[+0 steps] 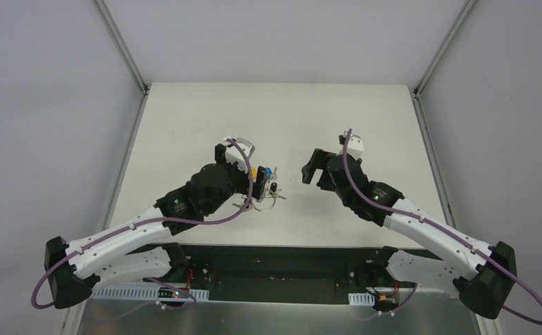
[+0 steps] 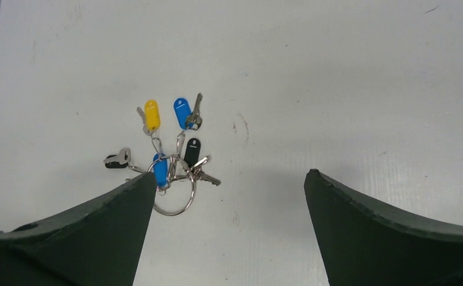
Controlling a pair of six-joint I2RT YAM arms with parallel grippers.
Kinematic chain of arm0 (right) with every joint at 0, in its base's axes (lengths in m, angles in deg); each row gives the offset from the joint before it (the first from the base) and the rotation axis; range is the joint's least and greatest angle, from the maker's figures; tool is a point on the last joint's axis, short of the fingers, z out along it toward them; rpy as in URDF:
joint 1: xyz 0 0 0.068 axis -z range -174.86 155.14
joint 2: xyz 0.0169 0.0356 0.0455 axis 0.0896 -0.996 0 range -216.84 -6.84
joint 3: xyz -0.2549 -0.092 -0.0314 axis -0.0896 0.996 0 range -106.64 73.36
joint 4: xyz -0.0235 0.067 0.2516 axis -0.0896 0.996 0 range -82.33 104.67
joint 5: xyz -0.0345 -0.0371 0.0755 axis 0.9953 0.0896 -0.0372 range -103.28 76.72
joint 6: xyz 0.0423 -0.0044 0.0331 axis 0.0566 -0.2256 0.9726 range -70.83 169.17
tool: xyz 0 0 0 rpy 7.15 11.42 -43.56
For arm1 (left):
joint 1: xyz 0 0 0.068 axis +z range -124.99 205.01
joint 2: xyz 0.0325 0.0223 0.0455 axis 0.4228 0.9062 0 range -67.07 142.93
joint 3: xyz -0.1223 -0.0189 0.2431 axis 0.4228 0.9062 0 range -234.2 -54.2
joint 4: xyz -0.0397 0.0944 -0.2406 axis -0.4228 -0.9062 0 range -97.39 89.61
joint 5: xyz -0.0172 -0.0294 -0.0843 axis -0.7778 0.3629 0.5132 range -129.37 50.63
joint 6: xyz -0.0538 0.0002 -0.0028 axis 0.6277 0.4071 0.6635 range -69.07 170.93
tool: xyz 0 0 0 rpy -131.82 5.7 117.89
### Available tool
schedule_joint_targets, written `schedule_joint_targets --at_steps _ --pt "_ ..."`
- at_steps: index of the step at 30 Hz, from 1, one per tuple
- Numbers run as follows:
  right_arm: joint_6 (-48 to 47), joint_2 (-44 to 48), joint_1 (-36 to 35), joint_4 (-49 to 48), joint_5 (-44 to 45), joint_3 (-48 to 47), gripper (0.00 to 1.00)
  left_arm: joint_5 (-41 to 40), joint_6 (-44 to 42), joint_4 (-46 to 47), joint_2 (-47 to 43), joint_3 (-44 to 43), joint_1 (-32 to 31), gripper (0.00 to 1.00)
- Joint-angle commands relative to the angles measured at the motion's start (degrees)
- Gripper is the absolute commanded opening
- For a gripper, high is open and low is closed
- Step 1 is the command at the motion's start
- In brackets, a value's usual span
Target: Put the keys on the keyring
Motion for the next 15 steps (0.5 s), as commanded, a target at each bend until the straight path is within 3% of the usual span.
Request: schedule_joint_targets --at_steps 1,15 --pt "-1.4 -0.1 -0.1 3.1 9.9 -3.7 0.99 1.1 1.8 -1.9 -3.7 1.9 0.7 1.00" --pt "-4.2 4.8 -0.2 4.2 11.3 -5.4 0.99 -1.1 0.6 -1.1 -6.0 3.9 0.7 1.00"
